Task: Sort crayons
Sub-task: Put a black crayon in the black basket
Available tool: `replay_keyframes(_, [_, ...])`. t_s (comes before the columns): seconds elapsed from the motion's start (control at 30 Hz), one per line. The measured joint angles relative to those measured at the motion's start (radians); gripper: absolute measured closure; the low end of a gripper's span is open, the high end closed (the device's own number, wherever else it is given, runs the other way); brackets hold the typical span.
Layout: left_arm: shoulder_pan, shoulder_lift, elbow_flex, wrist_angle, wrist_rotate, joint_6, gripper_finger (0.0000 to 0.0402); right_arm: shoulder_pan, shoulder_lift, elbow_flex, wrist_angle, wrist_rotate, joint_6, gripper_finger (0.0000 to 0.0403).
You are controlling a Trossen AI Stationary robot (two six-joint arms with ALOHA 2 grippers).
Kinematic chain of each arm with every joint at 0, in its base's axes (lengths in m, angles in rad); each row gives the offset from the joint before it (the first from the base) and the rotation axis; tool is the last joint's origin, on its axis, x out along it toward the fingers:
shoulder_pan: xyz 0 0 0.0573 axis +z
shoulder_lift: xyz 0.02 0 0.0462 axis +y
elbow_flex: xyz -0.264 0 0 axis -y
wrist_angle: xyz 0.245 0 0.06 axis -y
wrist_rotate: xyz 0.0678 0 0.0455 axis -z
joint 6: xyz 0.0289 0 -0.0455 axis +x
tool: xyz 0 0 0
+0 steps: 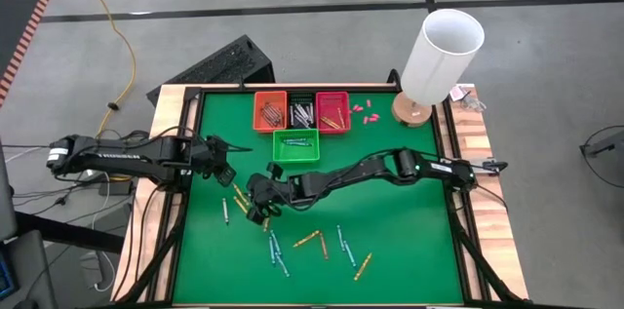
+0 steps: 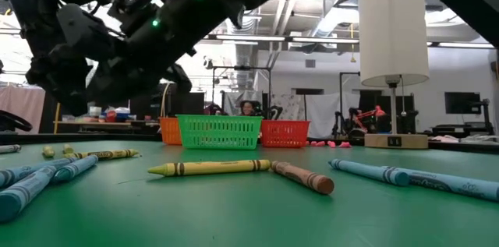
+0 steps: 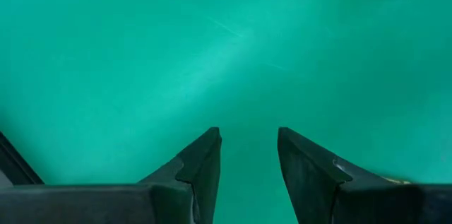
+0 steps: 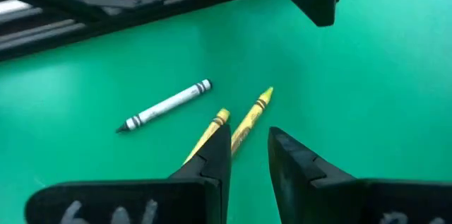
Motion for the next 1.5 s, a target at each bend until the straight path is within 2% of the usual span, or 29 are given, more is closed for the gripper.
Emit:
replay_keyframes(0.17, [0.000,0.000,0.000,0.000,-0.005,0.023,0.0271,0.002,0.046,0.001,0.070,-0.007,0.001,0.0310])
replay_keyframes(0.57, [0.000,0.000,0.000,0.000,-0.018,0.026,0.0271,0.008,0.063,0.001,0.084,-0.006,0.019,0.0310])
replay_keyframes(0.8, [-0.007,0.004,0.000,-0.035,0.110,0.021,0.0271,0.034,0.045,0.000,-0.035,-0.006,0.018,0.0310])
replay_keyframes(0.97, [-0.058,0.016,-0.002,-0.108,0.113,-0.062,0.0271,0.058,0.033,0.011,-0.071,-0.006,0.014,0.0310])
replay_keyframes(1.13, [-0.164,0.023,-0.002,-0.118,0.122,-0.200,0.0284,0.070,0.031,0.108,-0.176,0.001,-0.030,0.0310])
replay_keyframes(1.37, [-0.302,0.043,-0.001,-0.096,0.116,-0.329,0.0323,0.070,0.032,0.248,-0.410,0.036,-0.071,0.0310])
replay_keyframes(1.5, [-0.358,0.062,-0.002,-0.090,0.099,-0.382,0.0346,0.072,0.034,0.326,-0.604,0.049,-0.094,0.0310])
